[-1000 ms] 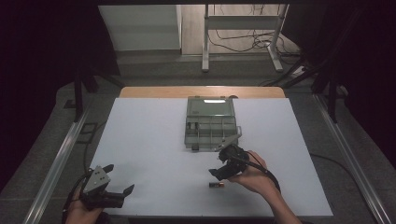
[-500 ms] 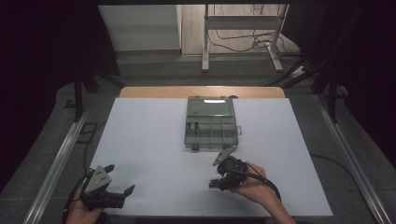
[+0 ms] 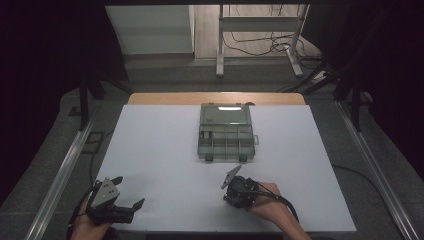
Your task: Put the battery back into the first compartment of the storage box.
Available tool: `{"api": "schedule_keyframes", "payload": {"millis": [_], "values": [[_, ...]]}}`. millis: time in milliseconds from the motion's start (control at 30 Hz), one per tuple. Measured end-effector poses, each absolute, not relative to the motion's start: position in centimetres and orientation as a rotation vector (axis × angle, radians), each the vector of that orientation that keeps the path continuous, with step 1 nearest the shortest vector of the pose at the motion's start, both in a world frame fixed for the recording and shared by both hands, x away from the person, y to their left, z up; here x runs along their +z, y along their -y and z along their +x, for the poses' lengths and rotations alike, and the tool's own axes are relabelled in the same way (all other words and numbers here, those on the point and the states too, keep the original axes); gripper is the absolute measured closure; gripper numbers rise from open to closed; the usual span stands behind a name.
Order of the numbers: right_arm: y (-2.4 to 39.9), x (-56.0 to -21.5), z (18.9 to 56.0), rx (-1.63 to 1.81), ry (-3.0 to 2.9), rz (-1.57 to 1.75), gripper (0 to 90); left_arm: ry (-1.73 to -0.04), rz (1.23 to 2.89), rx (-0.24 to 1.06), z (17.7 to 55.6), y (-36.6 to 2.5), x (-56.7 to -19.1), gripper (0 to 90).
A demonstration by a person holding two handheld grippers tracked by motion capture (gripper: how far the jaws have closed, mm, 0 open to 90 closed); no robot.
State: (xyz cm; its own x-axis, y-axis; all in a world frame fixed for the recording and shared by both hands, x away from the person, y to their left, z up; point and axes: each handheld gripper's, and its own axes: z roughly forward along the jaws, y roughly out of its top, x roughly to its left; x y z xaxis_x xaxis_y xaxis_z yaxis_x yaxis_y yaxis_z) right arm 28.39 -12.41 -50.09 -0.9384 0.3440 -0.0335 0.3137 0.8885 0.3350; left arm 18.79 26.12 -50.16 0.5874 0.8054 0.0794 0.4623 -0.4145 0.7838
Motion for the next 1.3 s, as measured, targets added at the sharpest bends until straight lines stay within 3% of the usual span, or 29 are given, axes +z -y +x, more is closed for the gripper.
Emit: {"api": "schedule_keyframes", "payload": {"millis": [1300], "values": [[12.7, -46.1, 31.6, 0.865, -2.800, 0.740, 76.6, -1.018, 2.074, 0.590, 18.9, -26.0, -50.2, 1.8]]}}
